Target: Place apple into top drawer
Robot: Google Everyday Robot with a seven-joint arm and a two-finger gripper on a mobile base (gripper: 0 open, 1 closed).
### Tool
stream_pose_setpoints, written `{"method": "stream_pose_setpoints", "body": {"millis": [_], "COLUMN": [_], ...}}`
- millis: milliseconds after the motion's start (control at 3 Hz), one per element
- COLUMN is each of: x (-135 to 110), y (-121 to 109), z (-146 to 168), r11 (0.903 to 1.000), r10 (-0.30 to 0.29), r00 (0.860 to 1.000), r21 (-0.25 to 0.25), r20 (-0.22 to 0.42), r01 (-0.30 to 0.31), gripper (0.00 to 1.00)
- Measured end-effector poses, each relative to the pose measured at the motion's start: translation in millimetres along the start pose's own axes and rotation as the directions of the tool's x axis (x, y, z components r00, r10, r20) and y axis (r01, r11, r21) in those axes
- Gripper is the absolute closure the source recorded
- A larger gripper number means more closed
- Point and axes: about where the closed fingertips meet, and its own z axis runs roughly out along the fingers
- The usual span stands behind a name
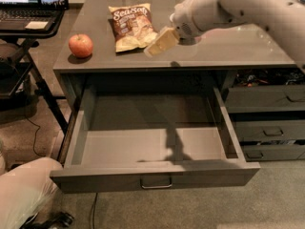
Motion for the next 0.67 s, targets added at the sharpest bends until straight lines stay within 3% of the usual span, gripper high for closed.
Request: {"method": "stream_pose_setpoints", "body": {"millis": [333, 667], "x": [-29, -70], "y": [20, 37], "z": [49, 85], "r11": [0.9929, 0.9665], "r10": [-0.041, -0.128], "r00": [0.995, 0.977], "r21": [-0.107, -0.199], "r20": [0.094, 0.170], "r01": [0.051, 0.161], "gripper": [0.00, 0.00]}}
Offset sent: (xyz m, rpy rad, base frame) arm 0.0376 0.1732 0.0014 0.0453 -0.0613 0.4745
